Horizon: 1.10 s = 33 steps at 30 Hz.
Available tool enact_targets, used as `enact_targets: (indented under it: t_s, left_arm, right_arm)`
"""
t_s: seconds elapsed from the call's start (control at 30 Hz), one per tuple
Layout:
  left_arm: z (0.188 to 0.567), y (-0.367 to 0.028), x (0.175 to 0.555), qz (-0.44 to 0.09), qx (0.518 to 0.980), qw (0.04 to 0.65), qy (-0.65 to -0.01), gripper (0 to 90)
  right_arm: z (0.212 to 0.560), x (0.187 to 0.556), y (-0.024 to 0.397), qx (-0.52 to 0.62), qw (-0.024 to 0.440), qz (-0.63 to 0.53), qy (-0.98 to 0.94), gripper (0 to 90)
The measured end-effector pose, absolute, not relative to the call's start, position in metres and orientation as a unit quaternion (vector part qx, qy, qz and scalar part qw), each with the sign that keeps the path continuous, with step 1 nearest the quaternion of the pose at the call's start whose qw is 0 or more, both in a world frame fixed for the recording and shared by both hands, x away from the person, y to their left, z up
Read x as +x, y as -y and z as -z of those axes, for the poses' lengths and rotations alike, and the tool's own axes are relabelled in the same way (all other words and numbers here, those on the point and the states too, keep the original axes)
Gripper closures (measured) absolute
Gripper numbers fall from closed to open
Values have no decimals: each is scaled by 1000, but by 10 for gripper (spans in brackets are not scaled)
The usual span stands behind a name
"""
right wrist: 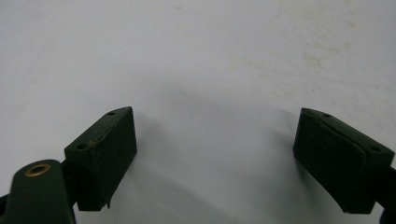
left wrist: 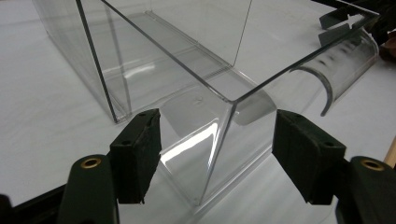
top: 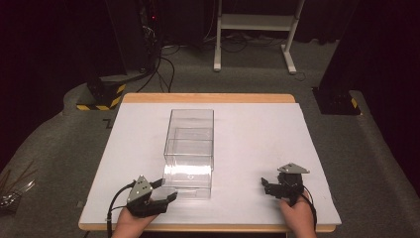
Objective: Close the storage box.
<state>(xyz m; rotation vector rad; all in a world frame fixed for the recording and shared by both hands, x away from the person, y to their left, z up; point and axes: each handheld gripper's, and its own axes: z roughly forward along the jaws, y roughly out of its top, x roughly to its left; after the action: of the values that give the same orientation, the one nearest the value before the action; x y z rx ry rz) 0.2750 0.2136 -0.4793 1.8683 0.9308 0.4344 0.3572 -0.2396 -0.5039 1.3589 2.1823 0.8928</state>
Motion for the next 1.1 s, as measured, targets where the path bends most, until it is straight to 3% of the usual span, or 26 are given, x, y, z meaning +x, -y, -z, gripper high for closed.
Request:
enact_targets:
  t_s: [0.67,1.1]
  left_arm:
    - [479,-212,287,-196,758,483,-393,386]
    - [481,-215,293,-206,758,478,-393,478]
  right_arm:
    - [504,357,240,488,208,-321,-784,135]
    - [504,357,240,489,208,-321,-784,135]
